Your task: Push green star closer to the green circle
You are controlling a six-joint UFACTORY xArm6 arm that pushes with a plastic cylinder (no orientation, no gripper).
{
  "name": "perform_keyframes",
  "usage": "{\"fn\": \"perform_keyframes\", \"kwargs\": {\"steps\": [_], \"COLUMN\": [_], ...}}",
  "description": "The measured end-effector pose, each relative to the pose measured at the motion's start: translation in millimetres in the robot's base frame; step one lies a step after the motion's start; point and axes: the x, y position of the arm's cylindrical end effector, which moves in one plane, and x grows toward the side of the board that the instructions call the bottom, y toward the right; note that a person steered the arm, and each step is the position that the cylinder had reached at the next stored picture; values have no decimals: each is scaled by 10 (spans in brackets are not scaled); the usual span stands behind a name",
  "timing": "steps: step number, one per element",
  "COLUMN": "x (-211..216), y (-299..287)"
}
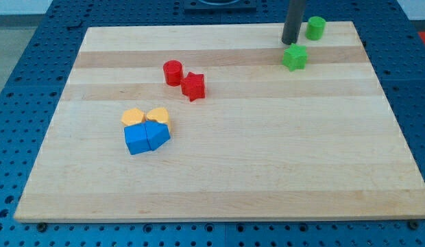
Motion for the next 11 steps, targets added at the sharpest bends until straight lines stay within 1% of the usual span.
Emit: {"fn": "perform_keyframes", "kwargs": {"steps": [2, 3, 4, 5, 7, 8, 9, 10, 11], "x": [231, 523, 996, 998, 512, 483, 576, 806, 908], "y": [-1188, -1493, -1439, -1086, -159, 117, 33, -36, 11]}}
